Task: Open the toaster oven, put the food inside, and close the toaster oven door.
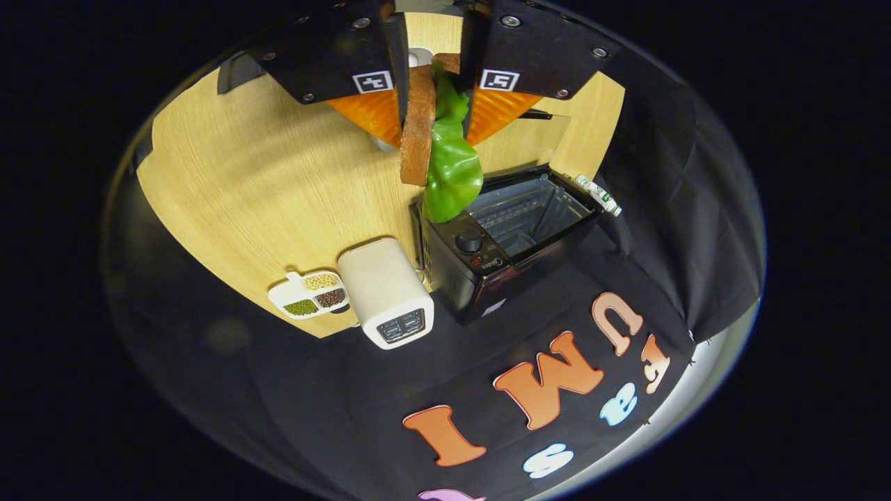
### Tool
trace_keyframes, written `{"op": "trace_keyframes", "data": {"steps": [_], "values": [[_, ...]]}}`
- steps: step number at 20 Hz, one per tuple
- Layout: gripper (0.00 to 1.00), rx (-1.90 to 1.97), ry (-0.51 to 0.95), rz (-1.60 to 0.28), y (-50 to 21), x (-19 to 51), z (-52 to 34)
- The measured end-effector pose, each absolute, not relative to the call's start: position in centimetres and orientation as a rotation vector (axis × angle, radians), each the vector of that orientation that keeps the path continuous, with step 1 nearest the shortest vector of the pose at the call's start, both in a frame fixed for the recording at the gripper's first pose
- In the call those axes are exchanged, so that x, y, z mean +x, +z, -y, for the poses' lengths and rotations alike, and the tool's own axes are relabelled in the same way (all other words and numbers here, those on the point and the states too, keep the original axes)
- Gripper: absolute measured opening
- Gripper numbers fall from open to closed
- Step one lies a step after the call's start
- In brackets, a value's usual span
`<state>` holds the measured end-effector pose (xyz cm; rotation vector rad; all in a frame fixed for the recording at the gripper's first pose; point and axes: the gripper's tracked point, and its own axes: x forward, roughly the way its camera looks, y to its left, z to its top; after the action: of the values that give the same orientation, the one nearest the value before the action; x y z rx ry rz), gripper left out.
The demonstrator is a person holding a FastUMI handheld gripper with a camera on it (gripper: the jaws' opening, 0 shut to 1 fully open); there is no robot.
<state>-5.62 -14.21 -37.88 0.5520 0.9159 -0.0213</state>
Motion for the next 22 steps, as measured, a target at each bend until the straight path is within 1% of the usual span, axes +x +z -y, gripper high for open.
{"op": "trace_keyframes", "data": {"steps": [4, 14, 22], "values": [[0.31, 0.642, -0.019, -0.846, -36.9, -4.0, 11.9], [0.31, 0.791, 0.091, -0.813, -38.1, -0.2, 1.4], [0.31, 0.909, 0.025, -0.754, -41.1, 5.3, -2.9]]}}
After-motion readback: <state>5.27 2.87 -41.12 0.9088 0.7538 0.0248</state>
